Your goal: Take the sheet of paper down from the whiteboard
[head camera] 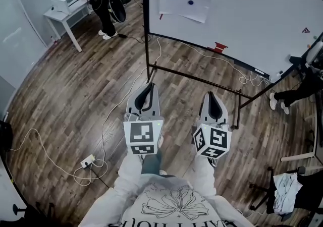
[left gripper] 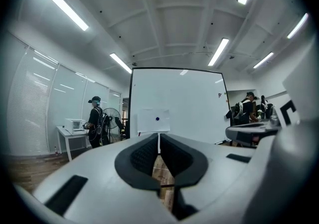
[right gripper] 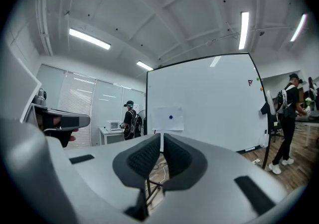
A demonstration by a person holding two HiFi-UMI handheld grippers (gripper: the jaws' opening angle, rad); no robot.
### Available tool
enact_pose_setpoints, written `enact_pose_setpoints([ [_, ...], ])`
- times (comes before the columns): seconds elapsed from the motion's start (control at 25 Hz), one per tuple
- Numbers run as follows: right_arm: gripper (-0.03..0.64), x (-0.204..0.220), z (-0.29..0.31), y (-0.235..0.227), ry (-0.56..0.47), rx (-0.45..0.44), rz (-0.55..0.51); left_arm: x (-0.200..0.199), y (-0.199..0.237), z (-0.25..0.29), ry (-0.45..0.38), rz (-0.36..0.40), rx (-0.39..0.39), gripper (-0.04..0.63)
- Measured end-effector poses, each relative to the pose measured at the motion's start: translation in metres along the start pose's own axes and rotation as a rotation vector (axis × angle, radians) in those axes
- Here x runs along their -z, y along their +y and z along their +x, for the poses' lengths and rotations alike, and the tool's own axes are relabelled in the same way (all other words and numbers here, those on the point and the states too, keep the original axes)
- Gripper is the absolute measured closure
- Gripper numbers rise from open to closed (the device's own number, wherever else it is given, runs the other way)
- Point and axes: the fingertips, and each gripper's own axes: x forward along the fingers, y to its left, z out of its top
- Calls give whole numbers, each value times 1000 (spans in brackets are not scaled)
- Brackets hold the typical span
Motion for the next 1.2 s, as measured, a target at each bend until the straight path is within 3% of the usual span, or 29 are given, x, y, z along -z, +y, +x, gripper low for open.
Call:
enact_pose_setpoints([
  [0.6,607,-41,190,-24,-60,93,-22,-39,61,196,-76,-12,97,576],
  [0.68,596,-41,206,-26,-60,100,-23,-40,63,216,-75,-13,120,534],
  [1.2,522,-21,292,-51,2,86,-26,-22,64,312,-30,-32,177,483],
])
